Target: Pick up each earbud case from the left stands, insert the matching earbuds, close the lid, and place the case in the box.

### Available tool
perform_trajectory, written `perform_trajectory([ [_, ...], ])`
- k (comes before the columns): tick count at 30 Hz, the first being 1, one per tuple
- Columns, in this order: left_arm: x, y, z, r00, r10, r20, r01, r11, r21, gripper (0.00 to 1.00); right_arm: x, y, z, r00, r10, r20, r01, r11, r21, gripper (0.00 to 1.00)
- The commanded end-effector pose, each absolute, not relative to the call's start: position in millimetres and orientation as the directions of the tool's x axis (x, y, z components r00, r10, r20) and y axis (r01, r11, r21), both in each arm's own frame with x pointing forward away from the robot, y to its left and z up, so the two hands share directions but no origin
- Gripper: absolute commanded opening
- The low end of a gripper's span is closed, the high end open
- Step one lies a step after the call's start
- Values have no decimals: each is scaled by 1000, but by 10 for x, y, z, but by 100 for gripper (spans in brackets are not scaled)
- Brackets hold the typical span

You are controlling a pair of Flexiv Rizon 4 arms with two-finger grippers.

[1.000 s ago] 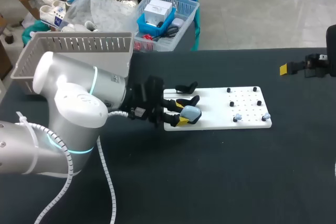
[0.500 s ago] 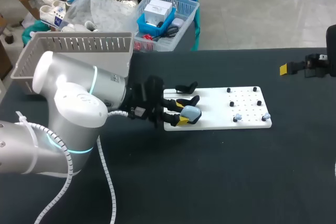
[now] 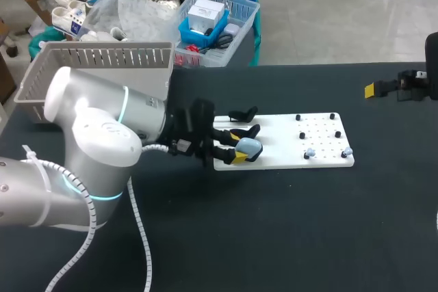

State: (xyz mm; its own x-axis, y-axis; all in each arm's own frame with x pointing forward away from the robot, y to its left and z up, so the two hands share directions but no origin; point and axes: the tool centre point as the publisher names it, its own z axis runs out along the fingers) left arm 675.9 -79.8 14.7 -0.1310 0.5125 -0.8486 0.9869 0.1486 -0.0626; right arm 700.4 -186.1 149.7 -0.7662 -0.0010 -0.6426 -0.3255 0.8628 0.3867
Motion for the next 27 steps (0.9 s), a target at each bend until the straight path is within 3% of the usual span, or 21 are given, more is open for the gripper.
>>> perform_trajectory([
  [1,6768,-813,143,-130,516,-847,987,147,-63,44,7006,-1860,1498,-766,-1,-642,-325,863,386,100],
  [13,6783,-839,157,-127,514,-848,988,145,-60,42,7006,-1860,1498,-766,-1,-642,-325,863,386,100],
  [16,6784,-839,158,-127,514,-848,988,145,-60,38,7006,-1860,1498,-766,-1,-642,-325,863,386,100],
  [19,6784,-840,159,-128,513,-849,988,145,-61,20,7006,-1860,1498,-766,-1,-642,-325,863,386,100],
  [27,6781,-829,146,-127,518,-846,988,144,-60,14,7006,-1860,1498,-766,-1,-642,-325,863,386,100],
])
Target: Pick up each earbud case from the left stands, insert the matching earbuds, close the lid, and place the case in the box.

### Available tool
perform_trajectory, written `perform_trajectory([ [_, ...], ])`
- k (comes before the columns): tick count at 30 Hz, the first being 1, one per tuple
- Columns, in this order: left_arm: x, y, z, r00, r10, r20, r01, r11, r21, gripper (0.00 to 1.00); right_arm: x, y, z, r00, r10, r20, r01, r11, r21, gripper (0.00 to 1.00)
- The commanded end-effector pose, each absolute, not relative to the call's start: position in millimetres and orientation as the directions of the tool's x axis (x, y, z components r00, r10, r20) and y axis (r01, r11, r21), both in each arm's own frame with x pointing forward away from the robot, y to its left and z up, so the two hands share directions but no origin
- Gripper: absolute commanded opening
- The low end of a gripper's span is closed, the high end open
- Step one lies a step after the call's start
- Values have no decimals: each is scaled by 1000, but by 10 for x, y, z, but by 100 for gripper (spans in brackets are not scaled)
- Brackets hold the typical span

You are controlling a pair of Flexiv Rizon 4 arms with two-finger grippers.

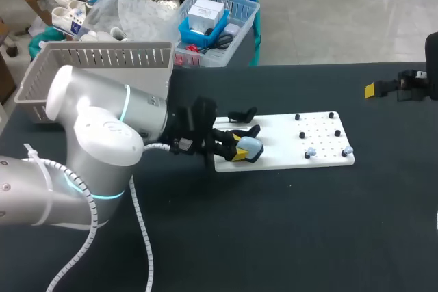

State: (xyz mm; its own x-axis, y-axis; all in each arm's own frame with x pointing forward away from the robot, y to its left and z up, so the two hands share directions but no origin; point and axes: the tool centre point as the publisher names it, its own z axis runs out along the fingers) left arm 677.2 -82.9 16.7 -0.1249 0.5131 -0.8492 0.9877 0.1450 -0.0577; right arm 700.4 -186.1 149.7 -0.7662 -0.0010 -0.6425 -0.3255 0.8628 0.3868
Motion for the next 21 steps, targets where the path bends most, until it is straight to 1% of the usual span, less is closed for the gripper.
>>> perform_trajectory([
  [1,6784,-826,143,-128,519,-845,988,145,-60,11,7006,-1860,1498,-766,-1,-642,-325,863,386,100],
  [2,6786,-822,141,-128,519,-845,987,147,-59,0,7006,-1860,1498,-766,-1,-642,-325,863,386,100],
  [21,6795,-763,302,-121,490,-863,985,167,-43,0,7006,-1860,1498,-766,-1,-642,-325,863,386,100],
])
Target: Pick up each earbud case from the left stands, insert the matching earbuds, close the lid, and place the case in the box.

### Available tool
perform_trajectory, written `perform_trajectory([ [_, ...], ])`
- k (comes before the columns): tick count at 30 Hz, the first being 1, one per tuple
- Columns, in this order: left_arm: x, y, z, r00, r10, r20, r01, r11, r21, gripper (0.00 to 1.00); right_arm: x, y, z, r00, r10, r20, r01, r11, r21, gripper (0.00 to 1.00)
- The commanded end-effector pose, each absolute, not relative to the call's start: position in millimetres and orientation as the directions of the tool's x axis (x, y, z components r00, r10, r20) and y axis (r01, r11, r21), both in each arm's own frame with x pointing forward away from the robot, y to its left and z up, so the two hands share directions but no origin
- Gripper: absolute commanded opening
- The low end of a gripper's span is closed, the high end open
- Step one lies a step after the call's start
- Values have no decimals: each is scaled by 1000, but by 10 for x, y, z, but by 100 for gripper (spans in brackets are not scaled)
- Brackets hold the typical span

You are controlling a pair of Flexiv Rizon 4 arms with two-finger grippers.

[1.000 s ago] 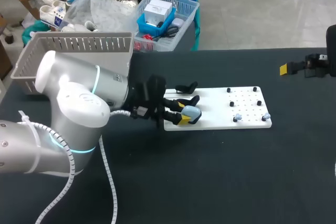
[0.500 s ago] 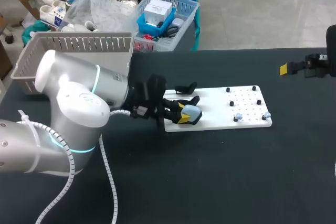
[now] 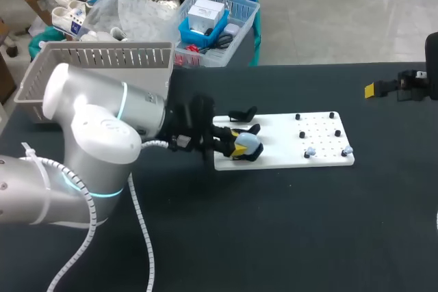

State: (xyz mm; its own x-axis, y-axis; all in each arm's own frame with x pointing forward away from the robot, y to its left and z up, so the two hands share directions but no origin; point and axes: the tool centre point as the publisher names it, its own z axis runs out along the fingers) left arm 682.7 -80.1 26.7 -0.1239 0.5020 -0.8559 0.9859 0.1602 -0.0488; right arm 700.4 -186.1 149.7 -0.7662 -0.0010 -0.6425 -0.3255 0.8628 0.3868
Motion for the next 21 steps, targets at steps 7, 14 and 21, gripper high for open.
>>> perform_trajectory([
  [7,6829,-715,432,-137,474,-870,979,198,-46,0,7006,-1860,1498,-766,-1,-642,-325,863,386,100],
  [14,6768,-629,648,-109,468,-877,982,190,-21,0,7006,-1860,1498,-766,-1,-642,-325,863,386,100],
  [21,6649,-586,838,-101,447,-889,979,202,-9,0,7006,-1860,1498,-766,-1,-642,-325,863,386,100],
])
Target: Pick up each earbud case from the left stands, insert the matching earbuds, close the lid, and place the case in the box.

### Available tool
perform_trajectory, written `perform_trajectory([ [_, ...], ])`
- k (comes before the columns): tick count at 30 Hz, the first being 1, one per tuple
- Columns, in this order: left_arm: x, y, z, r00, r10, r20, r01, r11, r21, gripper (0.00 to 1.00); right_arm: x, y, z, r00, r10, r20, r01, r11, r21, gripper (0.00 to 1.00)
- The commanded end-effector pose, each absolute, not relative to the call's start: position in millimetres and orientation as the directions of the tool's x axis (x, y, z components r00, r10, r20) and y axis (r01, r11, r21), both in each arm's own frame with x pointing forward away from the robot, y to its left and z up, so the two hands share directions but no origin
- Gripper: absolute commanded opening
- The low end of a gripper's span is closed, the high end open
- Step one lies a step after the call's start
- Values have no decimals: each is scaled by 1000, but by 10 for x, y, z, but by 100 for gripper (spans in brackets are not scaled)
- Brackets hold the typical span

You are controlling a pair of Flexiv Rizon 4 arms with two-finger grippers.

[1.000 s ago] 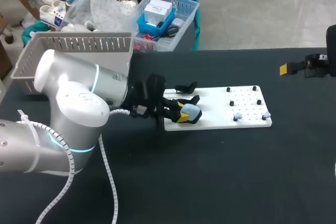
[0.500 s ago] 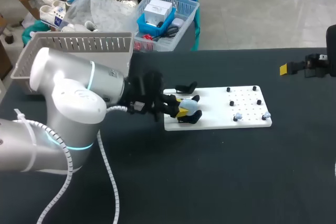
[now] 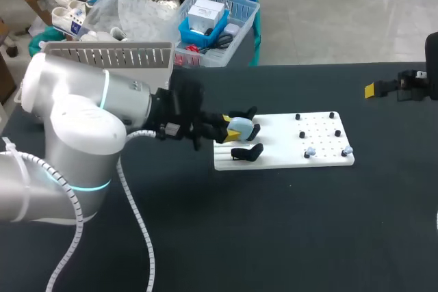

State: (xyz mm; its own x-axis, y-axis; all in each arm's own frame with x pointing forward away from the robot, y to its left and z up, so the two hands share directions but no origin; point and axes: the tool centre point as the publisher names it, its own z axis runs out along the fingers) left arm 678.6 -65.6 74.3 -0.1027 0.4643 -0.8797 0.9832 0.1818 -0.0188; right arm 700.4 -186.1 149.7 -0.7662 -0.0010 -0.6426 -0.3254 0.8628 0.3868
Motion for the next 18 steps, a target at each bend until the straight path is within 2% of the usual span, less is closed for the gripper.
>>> perform_trajectory([
  [1,6628,-586,866,-102,445,-890,979,205,-9,0,7027,-1846,1511,-766,-8,-643,-330,864,381,100],
  [18,6375,-742,1210,-123,432,-893,974,224,-26,0,6997,-1101,1541,-745,-162,-647,-488,793,364,100],
])
